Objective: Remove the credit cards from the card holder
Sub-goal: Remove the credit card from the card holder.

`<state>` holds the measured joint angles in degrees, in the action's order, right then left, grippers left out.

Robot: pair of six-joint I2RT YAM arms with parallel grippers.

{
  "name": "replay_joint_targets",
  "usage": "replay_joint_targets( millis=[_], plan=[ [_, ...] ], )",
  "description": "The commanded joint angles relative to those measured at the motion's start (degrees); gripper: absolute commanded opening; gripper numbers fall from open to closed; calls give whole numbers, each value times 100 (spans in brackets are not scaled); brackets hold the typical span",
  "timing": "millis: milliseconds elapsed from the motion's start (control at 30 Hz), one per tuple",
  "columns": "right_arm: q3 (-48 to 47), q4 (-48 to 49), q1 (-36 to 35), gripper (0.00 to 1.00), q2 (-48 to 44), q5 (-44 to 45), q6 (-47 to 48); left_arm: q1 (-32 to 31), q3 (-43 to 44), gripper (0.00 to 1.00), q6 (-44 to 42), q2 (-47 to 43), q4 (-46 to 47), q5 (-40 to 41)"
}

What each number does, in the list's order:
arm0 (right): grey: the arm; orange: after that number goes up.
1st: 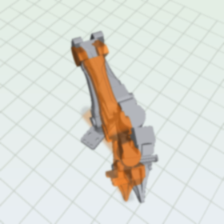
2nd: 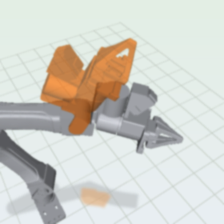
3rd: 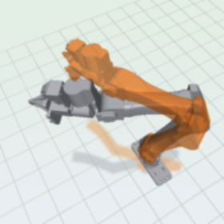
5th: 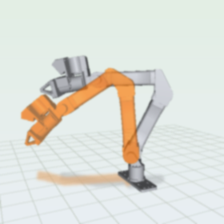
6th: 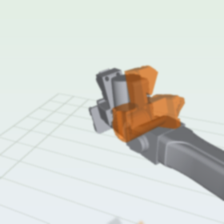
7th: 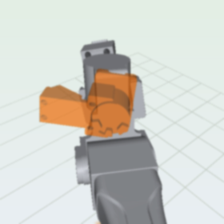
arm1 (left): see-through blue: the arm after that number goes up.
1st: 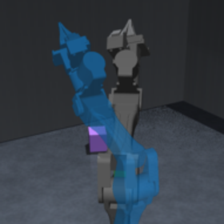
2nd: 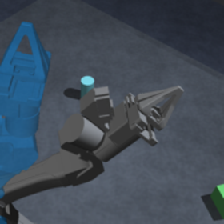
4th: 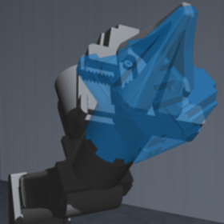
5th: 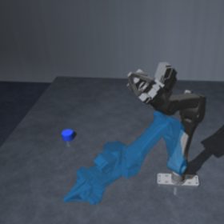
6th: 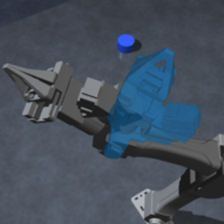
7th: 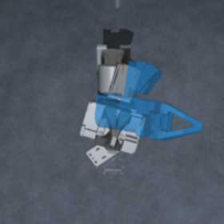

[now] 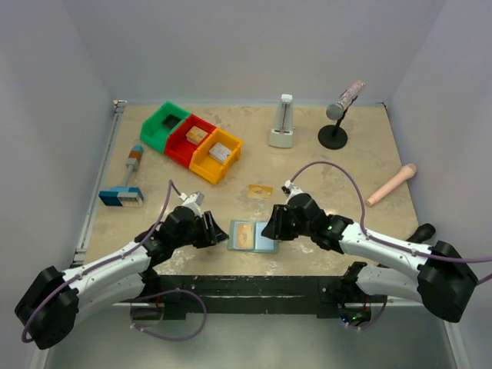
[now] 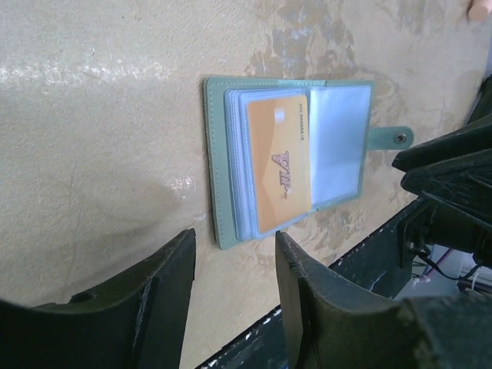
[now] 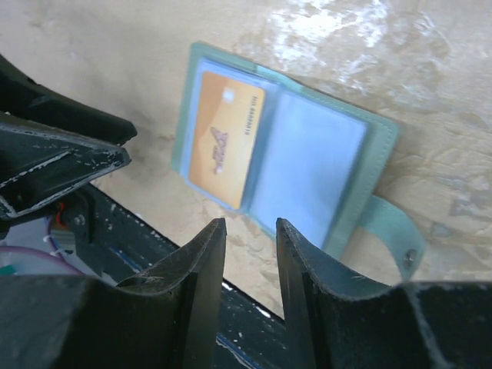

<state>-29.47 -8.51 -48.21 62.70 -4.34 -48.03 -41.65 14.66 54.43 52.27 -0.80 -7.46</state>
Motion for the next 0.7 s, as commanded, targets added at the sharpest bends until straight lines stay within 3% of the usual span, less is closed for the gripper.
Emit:
replay_joint_targets(
  millis=[0, 133, 267, 433, 667],
  plan=[
    [-269, 683, -93, 36, 145, -312, 31, 25, 195, 49, -65, -305, -176, 185],
    [-287, 1263, -110, 34, 681, -533, -180, 25, 380, 43, -91, 159, 456, -202],
    [-226, 1729, -110, 35, 1209, -621, -400, 25, 433, 29, -47, 713, 1036, -597],
    [-59, 2178, -110, 42, 1535, -586, -663, 16, 407, 18, 6, 1109, 1468, -818],
    [-14, 2302, -110, 43, 1684, -586, -743, 16, 442, 12, -21, 1373, 1591, -792]
  ],
)
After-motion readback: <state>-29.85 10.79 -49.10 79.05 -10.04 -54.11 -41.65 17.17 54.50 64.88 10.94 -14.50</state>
